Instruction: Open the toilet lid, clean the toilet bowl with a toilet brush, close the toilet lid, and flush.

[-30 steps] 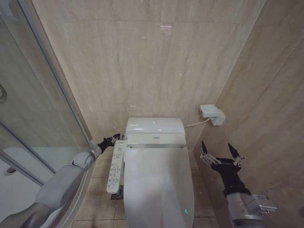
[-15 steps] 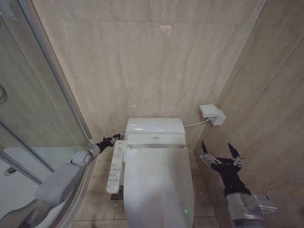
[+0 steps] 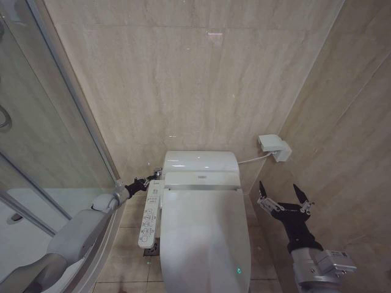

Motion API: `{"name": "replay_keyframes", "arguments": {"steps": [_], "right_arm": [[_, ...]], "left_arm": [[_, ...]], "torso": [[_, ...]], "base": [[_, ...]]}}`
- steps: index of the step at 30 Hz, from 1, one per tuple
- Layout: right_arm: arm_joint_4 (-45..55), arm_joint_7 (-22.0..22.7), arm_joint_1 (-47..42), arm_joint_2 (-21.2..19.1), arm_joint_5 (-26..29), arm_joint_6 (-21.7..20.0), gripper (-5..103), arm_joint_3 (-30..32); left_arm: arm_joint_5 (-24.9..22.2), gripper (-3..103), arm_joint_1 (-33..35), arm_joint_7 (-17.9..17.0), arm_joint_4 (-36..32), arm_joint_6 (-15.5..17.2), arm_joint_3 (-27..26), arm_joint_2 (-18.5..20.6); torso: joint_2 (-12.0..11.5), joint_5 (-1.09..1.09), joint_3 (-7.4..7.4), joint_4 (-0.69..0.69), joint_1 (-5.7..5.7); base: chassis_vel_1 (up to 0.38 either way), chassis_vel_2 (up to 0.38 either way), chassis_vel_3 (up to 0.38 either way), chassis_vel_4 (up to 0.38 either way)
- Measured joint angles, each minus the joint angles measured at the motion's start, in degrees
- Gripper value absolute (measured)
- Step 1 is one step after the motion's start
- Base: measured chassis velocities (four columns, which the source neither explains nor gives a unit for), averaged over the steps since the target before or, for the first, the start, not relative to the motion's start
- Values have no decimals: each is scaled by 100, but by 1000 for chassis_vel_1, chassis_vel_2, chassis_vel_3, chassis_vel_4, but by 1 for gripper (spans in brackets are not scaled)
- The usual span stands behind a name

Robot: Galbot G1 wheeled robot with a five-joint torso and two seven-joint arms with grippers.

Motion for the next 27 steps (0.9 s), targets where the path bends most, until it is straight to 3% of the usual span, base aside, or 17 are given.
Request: {"name": "replay_keyframes", "arguments": {"steps": [19, 27], "right_arm": [[0, 0, 0, 0, 0, 0, 100, 0], [0, 0, 0, 0, 0, 0, 100, 0]], "left_arm": [[-13, 0, -335, 361, 528, -240, 94, -337], [-32, 0, -420, 673, 591, -283, 102, -283]], "torso": [[-1, 2, 0, 3, 0], [-1, -1, -1, -9, 0]], "base": [[0, 0, 0, 0], [0, 0, 0, 0]]}}
